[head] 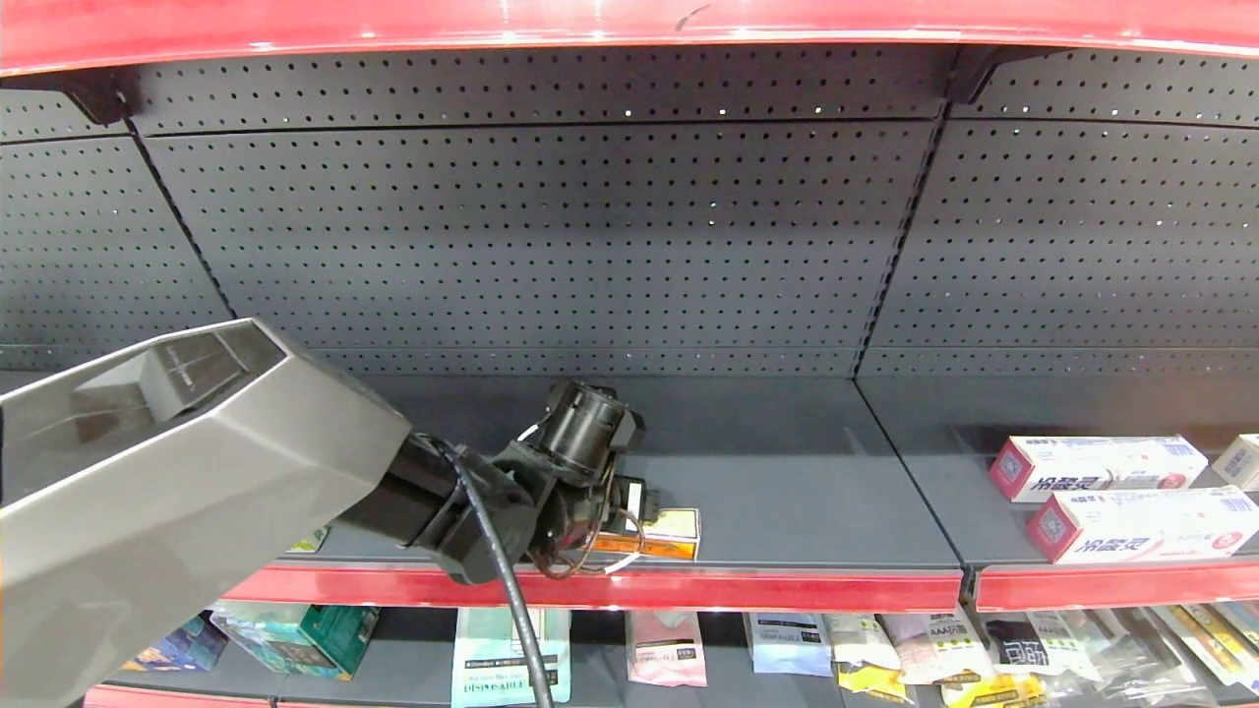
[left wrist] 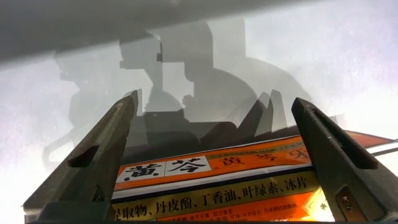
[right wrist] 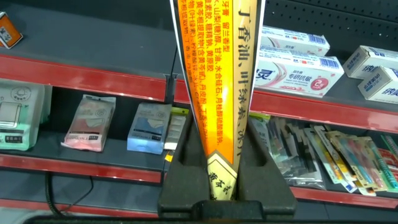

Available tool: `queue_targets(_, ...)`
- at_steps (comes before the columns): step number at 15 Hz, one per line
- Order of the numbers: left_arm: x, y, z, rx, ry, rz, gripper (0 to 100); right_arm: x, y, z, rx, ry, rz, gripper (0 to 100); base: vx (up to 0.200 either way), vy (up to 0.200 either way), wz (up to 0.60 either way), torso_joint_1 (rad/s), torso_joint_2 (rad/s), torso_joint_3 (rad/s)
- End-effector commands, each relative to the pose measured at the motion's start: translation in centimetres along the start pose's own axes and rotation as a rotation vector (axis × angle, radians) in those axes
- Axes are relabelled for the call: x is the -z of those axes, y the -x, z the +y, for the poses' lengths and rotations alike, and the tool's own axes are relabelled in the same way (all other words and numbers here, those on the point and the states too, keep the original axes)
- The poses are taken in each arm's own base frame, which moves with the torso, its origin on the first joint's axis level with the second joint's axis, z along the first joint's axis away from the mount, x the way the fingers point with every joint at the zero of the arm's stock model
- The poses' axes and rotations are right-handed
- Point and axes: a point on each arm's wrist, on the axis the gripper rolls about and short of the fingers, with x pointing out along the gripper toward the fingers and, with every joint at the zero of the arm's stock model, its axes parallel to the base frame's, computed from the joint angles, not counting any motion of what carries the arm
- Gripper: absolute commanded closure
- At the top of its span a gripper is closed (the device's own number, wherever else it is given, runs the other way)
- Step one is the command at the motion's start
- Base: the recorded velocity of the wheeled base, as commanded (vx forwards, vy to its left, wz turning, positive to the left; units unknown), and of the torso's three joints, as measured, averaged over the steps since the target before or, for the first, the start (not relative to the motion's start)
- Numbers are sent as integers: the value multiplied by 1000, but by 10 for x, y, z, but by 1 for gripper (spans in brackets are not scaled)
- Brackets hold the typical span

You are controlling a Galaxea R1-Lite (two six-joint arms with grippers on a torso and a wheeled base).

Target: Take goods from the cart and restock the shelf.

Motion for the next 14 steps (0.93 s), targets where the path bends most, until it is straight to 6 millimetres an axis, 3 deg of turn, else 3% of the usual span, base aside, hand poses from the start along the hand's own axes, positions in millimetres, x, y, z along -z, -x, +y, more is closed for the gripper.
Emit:
queue_targets(1, -1, 3, 1, 0, 1, -2, 0, 0, 0, 0, 0, 1, 0, 100, 0, 0, 0, 0, 0, 0)
queue_targets(14, 5, 12, 5, -14, -10, 37, 0, 1, 1, 0, 2, -1, -9, 100, 0, 0, 0, 0, 0, 0)
